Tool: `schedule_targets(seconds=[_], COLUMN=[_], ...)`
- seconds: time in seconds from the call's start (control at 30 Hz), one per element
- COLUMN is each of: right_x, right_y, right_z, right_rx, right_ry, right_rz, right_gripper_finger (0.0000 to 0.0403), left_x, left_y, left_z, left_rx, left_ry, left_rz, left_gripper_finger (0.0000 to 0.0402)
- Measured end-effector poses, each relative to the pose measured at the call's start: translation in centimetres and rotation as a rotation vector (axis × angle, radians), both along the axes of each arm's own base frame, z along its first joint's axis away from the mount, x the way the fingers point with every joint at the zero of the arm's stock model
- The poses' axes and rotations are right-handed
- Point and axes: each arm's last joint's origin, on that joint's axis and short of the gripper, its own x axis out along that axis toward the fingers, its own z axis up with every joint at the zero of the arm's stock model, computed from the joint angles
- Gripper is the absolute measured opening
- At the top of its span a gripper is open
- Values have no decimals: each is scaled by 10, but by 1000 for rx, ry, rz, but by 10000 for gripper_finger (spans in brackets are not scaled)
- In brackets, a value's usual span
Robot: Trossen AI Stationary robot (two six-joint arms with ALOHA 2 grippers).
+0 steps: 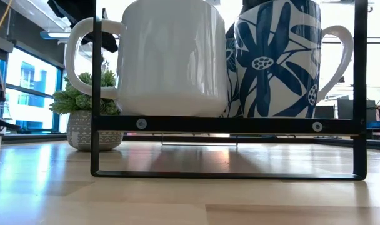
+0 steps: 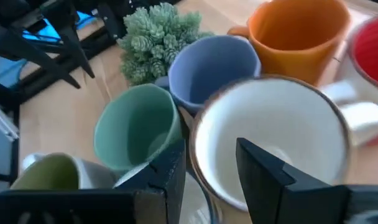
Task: Place coffee mugs
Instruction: Adjust the mugs
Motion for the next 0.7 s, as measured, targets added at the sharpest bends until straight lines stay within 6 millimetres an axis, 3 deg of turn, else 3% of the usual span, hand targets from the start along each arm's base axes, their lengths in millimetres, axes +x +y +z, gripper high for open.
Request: schedule_targets(seconds=[0.13, 0.27, 0.43, 0.53, 0.7], right_x=[23, 42, 51, 58, 72], right_y=[2, -2, -17, -24, -27], right_z=[10, 41, 75, 77, 58], right_rx=[-53, -116, -124, -91, -64], right_ry=[65, 183, 411, 525, 633], right_rz=[30, 60, 65, 85, 115], right_gripper_finger=[122, 122, 122, 122, 122], left_x=[0, 0, 0, 0, -4], left_y=[0, 0, 0, 0, 0], left_z=[0, 0, 0, 0, -3], left_rx=[-1, -4, -3, -1, 14], left_ry=[-1, 1, 4, 7, 45], left_rz=[0, -1, -1, -1, -17], left_gripper_finger=[74, 74, 74, 74, 74])
